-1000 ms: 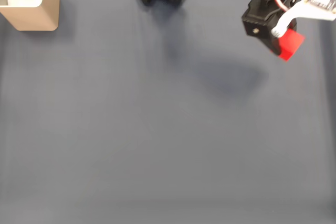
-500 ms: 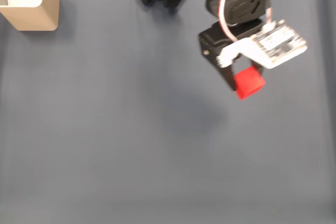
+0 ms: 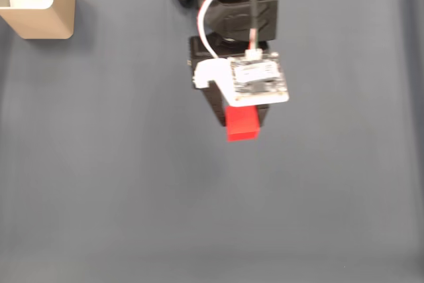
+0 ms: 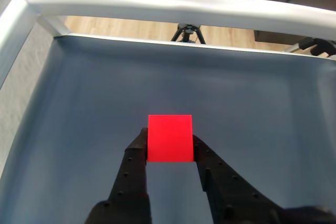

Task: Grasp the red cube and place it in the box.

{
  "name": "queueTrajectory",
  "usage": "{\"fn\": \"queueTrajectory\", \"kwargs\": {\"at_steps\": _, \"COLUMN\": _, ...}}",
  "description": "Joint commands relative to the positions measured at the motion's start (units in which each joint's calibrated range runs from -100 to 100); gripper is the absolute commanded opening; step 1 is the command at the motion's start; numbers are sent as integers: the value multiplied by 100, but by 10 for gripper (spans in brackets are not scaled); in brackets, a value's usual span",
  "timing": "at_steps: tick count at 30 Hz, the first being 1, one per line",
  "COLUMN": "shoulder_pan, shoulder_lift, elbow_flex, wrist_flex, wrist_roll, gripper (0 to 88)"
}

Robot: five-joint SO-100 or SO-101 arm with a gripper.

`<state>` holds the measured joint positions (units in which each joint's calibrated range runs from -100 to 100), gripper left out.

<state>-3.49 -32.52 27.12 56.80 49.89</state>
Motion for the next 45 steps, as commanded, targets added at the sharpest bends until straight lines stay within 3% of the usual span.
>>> {"fn": "queueTrajectory", "kwargs": {"at_steps": 1, "shoulder_pan": 377, "shoulder_lift": -266, "elbow_flex": -450, "wrist_flex": 139, "wrist_roll": -34, "gripper": 25}}
{"fn": "queueTrajectory", "kwargs": {"at_steps": 45, "shoulder_pan": 4944, "shoulder_lift": -595, "elbow_flex": -650, "wrist_flex": 656, "wrist_roll": -186, "gripper": 19}}
